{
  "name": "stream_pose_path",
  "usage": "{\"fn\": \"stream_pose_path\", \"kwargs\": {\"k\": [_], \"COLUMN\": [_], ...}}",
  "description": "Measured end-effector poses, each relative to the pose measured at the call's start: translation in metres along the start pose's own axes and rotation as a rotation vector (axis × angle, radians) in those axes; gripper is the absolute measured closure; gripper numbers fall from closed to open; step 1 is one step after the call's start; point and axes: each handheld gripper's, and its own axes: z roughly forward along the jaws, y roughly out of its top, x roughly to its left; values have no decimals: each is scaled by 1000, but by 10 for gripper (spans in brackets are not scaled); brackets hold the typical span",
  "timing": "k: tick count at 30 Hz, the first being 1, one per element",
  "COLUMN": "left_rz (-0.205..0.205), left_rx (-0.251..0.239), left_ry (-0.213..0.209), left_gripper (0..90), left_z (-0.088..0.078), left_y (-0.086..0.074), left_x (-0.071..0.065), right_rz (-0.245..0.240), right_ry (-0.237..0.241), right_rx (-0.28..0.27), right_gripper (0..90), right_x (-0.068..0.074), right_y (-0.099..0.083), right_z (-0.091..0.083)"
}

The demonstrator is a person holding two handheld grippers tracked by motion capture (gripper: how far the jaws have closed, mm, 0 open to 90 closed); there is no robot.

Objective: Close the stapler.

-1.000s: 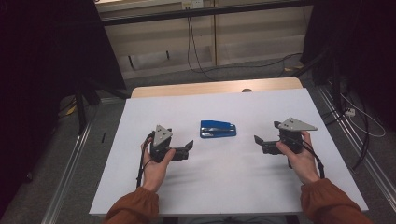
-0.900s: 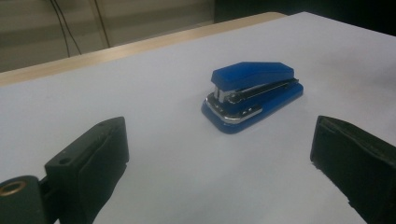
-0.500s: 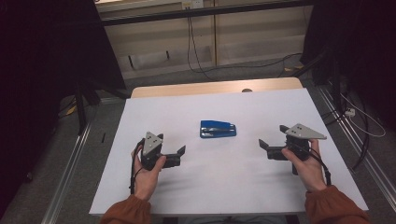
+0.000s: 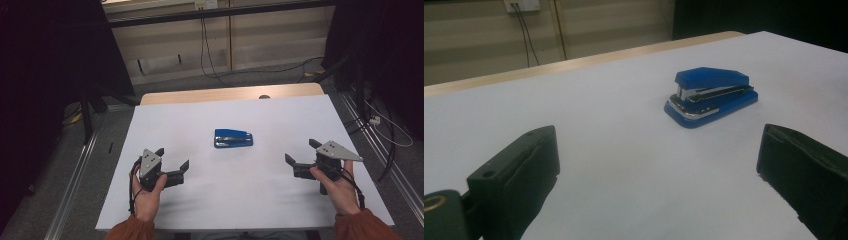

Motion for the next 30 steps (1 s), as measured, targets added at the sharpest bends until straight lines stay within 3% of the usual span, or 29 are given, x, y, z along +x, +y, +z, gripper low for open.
{"fn": "stream_pose_path", "kwargs": {"k": [8, 13, 17, 21, 30], "left_rz": [-22, -30, -12, -16, -31], "left_rx": [3, 1, -5, 4, 18], "left_ry": [37, 38, 53, 31, 60], "left_gripper": [37, 37, 35, 33, 30], "left_z": [-9, -15, -24, -32, -35], "left_y": [-4, -6, -7, -10, -15], "left_x": [1, 2, 1, -1, 4], "right_rz": [12, 14, 15, 23, 25], "right_ry": [-37, -66, -72, -82, -134], "right_rx": [-6, -13, -18, -24, -41], "right_gripper": [22, 18, 14, 8, 7], "right_x": [-2, -1, -1, -3, -4], "right_y": [-11, -18, -20, -22, -29], "right_z": [-13, -21, -27, -34, -50]}}
